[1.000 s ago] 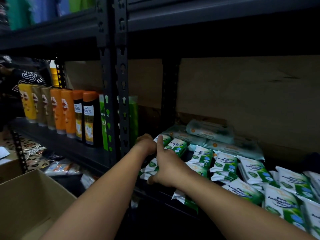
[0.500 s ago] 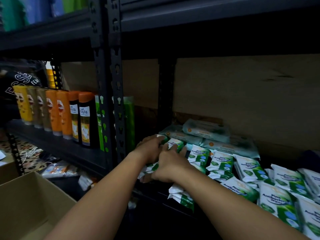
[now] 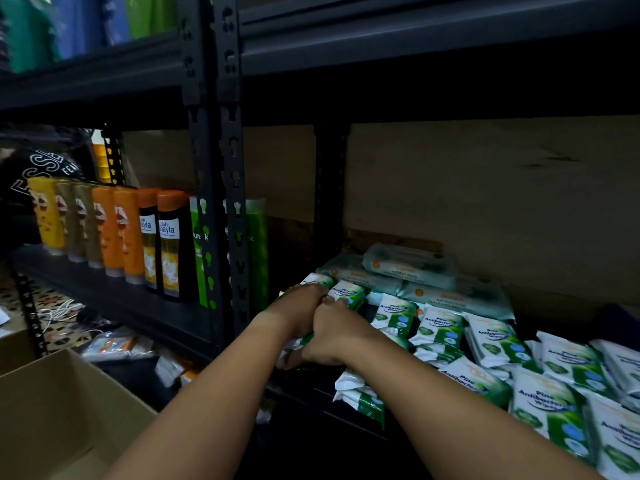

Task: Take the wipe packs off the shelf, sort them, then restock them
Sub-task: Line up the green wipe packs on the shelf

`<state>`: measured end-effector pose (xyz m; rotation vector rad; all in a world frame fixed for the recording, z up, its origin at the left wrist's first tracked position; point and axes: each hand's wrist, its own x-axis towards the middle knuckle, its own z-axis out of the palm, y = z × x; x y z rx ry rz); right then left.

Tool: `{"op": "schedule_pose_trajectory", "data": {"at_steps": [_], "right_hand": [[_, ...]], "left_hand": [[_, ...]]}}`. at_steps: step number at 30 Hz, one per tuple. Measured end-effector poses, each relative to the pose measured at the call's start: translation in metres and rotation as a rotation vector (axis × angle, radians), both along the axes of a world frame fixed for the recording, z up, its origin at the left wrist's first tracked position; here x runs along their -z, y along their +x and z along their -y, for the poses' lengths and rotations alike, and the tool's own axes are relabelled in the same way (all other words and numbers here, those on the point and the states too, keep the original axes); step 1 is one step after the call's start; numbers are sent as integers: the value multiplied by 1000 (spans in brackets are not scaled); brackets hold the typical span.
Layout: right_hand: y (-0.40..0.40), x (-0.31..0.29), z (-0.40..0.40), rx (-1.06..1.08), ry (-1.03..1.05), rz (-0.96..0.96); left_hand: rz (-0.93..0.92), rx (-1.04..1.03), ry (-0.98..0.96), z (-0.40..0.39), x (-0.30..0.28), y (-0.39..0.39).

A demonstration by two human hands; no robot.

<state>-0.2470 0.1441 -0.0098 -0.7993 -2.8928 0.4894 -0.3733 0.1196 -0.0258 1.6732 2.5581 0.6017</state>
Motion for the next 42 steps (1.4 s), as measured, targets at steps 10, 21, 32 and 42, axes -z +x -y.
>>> {"op": "schedule_pose_trajectory", "data": {"at_steps": [10,21,32,42], "right_hand": [[57,-28,-48,7,60,24],[117,-31,-94,306,96,71],[106,-13,-111,276,-88,-46],[96,2,-110,201,8,-36]], "left_hand": [[-195,18,342,-7,-6,33],[102,65,-5,-57,-19,100],[118,37,-99,-63,-17,97],[41,-41,20,-59,-12,76]]}}
